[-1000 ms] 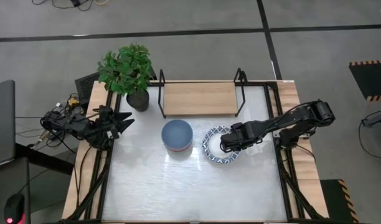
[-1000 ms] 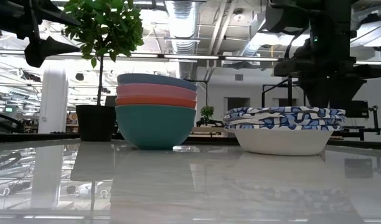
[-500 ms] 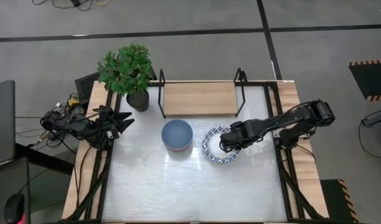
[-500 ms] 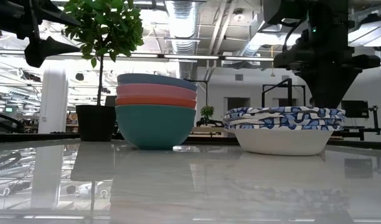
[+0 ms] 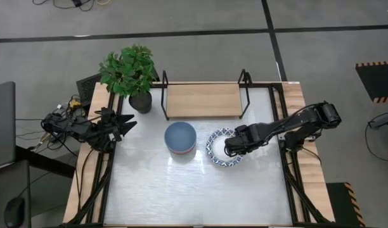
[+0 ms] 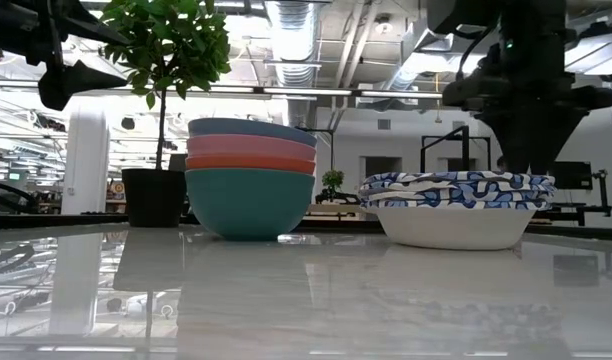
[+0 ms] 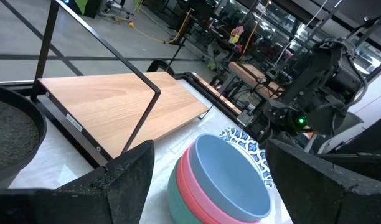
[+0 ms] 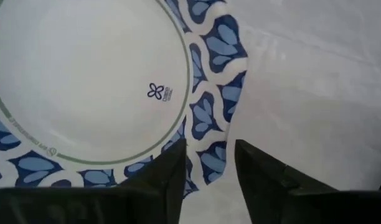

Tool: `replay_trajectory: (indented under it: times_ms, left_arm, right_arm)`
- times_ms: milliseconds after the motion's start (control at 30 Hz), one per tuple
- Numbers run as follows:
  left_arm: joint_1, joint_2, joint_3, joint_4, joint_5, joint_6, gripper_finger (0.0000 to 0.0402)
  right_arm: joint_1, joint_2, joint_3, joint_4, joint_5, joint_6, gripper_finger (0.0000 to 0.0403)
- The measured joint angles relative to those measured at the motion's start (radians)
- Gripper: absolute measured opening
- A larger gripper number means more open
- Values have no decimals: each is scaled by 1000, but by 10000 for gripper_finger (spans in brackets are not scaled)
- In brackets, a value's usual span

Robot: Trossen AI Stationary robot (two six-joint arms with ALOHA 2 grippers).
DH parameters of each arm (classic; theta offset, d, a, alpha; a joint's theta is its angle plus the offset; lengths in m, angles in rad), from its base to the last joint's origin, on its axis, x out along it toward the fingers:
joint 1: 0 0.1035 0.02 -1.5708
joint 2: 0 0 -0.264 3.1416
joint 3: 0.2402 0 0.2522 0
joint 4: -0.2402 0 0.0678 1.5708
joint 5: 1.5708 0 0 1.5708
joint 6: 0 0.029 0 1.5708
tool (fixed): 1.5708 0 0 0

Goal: Place and stack bowls onto a shelf
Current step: Put the blue patterned bowl on the shelf

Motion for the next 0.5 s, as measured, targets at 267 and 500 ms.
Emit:
replay_trajectory:
  times_ms: [267,500]
  left_arm:
    - [0,0,0,0,1,0,293]
    - [0,0,0,0,1,0,293]
  right_arm:
    - [32,0,-64,90,-6,80,195]
    - [36,0,-64,79,-6,83,167]
